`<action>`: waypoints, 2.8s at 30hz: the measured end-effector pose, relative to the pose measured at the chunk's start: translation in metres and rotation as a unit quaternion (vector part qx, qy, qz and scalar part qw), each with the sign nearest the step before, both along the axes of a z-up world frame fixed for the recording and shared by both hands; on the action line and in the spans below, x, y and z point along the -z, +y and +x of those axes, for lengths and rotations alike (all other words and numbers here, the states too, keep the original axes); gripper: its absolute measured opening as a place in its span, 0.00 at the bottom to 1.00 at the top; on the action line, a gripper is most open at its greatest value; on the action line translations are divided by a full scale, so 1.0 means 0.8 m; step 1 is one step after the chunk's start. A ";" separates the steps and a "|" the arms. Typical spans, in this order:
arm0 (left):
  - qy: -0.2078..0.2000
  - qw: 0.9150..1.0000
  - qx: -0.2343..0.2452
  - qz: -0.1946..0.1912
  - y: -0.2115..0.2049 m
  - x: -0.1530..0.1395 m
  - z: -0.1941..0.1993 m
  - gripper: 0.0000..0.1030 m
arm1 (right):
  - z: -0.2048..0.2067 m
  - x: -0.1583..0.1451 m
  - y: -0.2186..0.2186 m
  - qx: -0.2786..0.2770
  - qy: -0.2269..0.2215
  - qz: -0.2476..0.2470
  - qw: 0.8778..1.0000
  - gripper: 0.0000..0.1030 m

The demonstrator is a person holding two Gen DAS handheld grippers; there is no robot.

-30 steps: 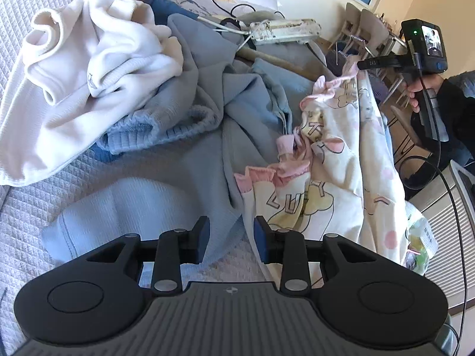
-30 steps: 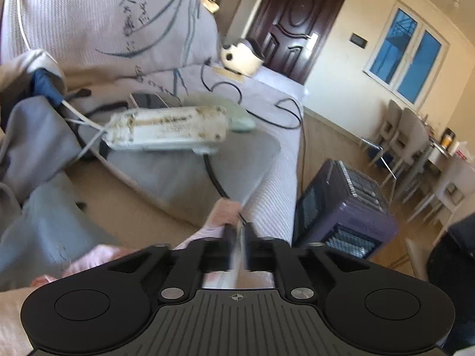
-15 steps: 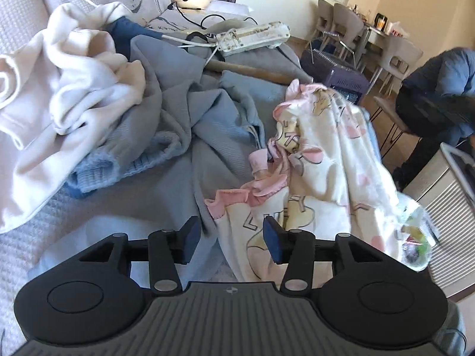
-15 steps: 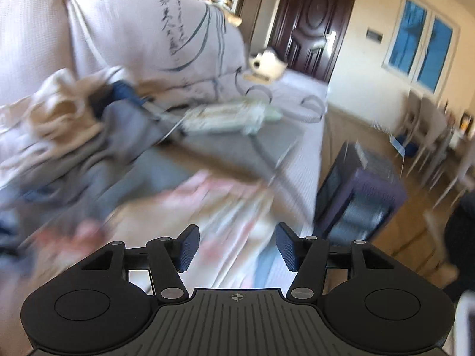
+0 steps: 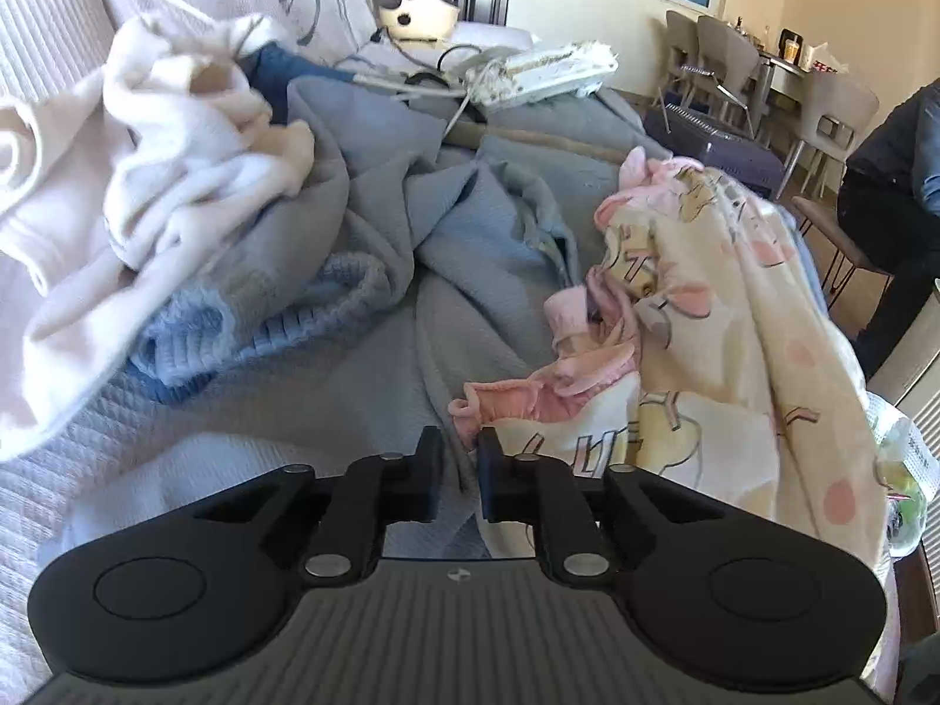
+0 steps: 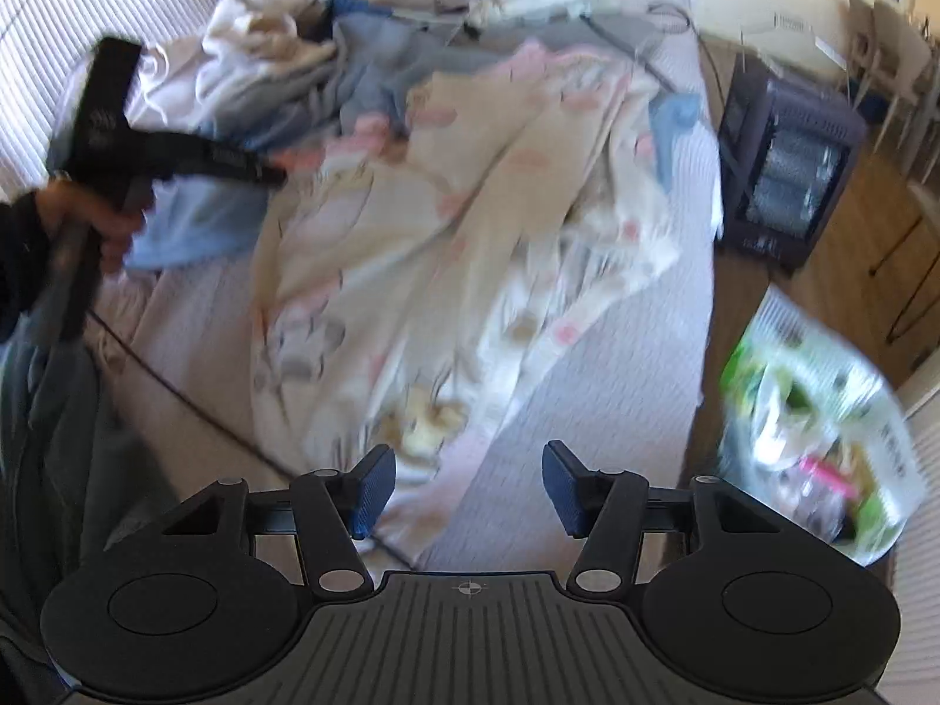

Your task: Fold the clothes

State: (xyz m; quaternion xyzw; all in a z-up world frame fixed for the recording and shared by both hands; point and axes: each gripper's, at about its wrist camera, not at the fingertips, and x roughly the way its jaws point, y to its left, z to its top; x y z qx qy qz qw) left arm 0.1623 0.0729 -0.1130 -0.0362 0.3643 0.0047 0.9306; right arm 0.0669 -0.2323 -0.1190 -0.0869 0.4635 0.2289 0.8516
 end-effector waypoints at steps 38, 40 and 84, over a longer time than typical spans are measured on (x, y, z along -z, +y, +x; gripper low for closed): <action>-0.022 0.997 0.066 0.024 0.002 0.006 0.000 0.01 | -0.045 0.070 0.020 0.120 0.108 0.050 0.986 0.13; 0.004 0.996 0.089 0.019 0.002 0.009 0.007 0.01 | -0.038 0.071 0.018 0.135 0.126 0.054 0.981 0.12; 0.051 0.981 -0.011 0.186 0.108 -0.074 -0.256 0.01 | -0.211 0.014 0.013 0.248 0.037 0.096 0.963 0.01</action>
